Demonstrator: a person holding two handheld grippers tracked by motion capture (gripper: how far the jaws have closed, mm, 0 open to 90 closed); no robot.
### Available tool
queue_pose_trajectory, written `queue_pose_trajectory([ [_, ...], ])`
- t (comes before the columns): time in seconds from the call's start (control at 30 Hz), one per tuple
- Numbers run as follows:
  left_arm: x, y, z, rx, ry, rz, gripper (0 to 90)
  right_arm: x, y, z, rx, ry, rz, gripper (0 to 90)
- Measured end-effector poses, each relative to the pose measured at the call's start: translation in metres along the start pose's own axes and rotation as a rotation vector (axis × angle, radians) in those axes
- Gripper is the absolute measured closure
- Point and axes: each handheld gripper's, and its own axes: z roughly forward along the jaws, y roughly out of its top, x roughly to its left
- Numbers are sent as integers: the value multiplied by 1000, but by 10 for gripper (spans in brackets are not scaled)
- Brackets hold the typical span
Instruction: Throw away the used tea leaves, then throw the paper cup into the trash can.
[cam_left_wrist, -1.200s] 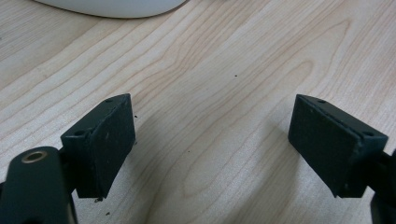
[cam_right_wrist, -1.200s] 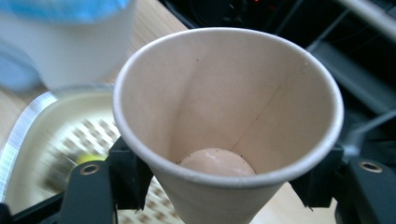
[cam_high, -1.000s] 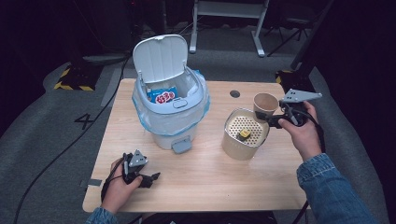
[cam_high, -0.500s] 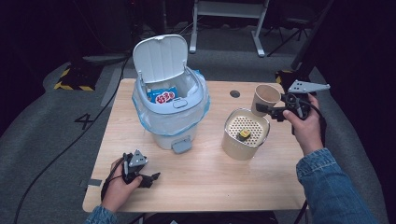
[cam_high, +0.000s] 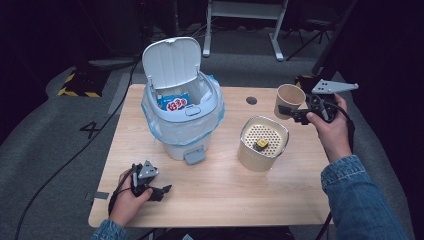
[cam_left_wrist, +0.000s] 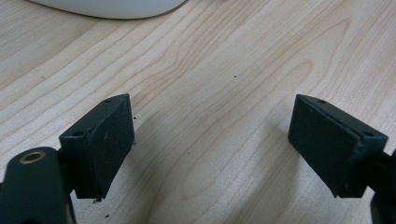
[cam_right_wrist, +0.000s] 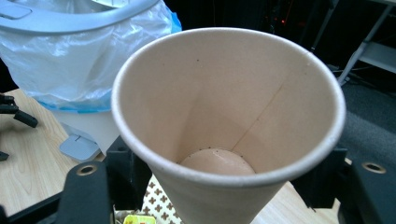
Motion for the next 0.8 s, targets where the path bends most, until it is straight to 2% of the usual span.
queue_pose_trajectory([
  [0.13,0,0,-1,0,5,7,153,1,13,2,-12,11,-21,319],
  [0.23,0,0,-1,1,3,6,152,2,31,8,-15,45,-41,316],
  [0.27,0,0,-1,1,3,6,152,2,31,8,-15,45,-41,316],
  [0.3,0,0,-1,1,3,6,152,2,40,13,-14,63,-58,315],
  [0.33,0,0,-1,1,3,6,152,2,40,13,-14,63,-58,315],
  [0.4,0,0,-1,1,3,6,152,5,54,22,-18,77,-85,315],
  [0.43,0,0,-1,1,3,6,152,5,54,22,-18,77,-85,315],
  [0.47,0,0,-1,1,3,6,152,7,61,28,-26,95,-89,315],
  [0.5,0,0,-1,1,3,6,152,7,61,28,-26,95,-89,315],
  [0.8,-1,-1,-1,-3,-1,10,153,21,98,53,-49,161,-109,314],
])
